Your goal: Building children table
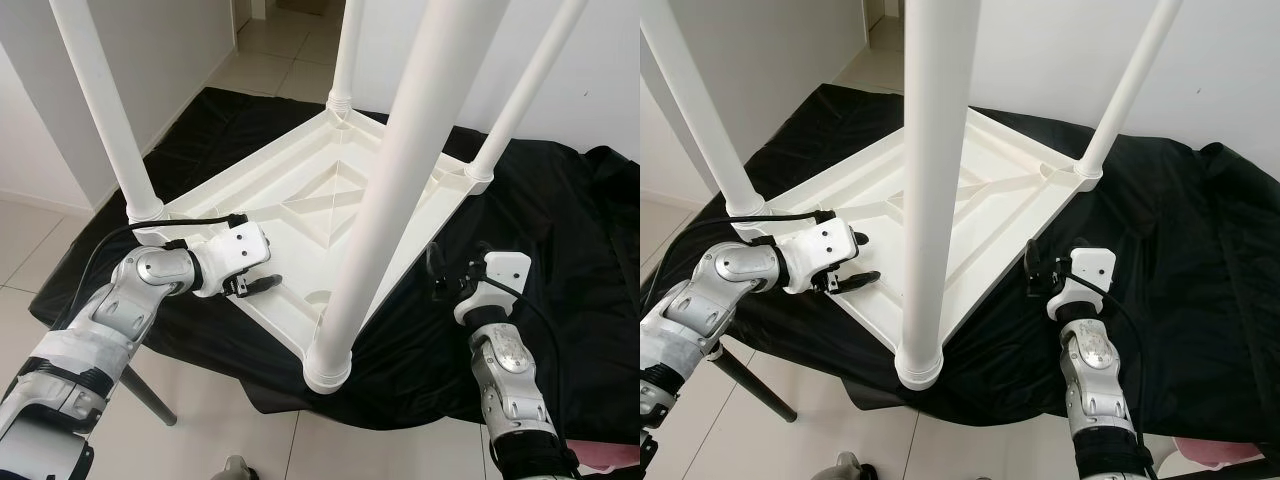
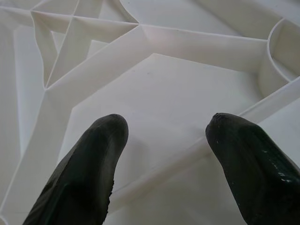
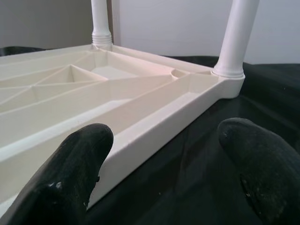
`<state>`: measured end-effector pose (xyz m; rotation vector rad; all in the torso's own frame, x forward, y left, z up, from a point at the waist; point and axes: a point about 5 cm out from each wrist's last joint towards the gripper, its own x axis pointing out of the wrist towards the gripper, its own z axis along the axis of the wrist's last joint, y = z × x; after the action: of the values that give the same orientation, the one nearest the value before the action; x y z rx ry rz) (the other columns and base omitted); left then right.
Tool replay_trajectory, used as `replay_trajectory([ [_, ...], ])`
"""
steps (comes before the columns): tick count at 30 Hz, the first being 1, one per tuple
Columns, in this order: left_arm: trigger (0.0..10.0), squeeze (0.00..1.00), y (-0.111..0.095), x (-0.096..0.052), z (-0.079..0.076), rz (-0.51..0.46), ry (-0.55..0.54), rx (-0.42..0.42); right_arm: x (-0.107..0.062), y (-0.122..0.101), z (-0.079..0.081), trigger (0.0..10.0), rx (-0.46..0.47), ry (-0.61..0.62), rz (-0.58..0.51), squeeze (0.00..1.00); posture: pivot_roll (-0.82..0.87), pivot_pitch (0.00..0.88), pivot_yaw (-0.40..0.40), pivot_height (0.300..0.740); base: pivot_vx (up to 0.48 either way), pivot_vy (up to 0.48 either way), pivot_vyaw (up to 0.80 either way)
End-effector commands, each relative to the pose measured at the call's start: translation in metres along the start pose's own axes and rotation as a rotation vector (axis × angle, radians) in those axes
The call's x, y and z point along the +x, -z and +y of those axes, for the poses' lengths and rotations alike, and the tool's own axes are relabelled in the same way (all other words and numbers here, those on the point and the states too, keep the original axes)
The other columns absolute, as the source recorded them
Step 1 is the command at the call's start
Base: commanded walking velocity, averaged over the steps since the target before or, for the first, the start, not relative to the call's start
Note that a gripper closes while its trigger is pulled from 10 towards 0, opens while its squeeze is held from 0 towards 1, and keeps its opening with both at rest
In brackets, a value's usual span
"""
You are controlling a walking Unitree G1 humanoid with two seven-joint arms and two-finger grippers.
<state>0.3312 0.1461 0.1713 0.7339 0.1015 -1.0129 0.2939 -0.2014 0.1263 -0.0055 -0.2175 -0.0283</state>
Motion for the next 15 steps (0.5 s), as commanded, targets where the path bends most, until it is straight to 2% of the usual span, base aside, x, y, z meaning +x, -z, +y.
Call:
replay_trajectory([
  [1,10.0,0.00,0.008,0.004,-0.012,0.020,0.065,-0.037,-0.003,0.002,-0.003,10.0,-0.006,0.013,0.018,0.00,0.02,0.077,-0.044,0.740,0.000,0.000,0.00],
  [2,10.0,0.00,0.004,-0.005,-0.010,-0.020,0.088,-0.065,-0.003,0.003,-0.004,10.0,-0.008,0.010,0.023,0.00,0.03,0.074,-0.047,0.740,0.000,0.000,0.00],
  [3,10.0,0.00,0.003,-0.008,-0.010,-0.029,0.101,-0.072,-0.004,0.004,-0.004,10.0,-0.008,0.009,0.025,0.00,0.03,0.074,-0.047,0.740,0.000,0.000,0.00],
  [10,10.0,0.00,0.008,-0.012,-0.015,-0.014,0.138,-0.054,-0.002,0.004,-0.004,10.0,-0.012,-0.002,0.031,0.00,0.04,0.071,-0.053,0.740,0.000,0.000,0.00],
  [13,10.0,0.00,0.016,-0.012,-0.016,0.034,0.125,-0.026,0.000,0.003,-0.001,10.0,-0.011,-0.011,0.030,0.00,0.04,0.066,-0.056,0.740,0.000,0.000,0.00],
  [15,10.0,0.00,0.013,-0.015,-0.015,0.005,0.113,-0.051,0.000,0.003,0.000,10.0,-0.012,-0.015,0.028,0.00,0.03,0.063,-0.050,0.740,0.000,0.000,0.00],
])
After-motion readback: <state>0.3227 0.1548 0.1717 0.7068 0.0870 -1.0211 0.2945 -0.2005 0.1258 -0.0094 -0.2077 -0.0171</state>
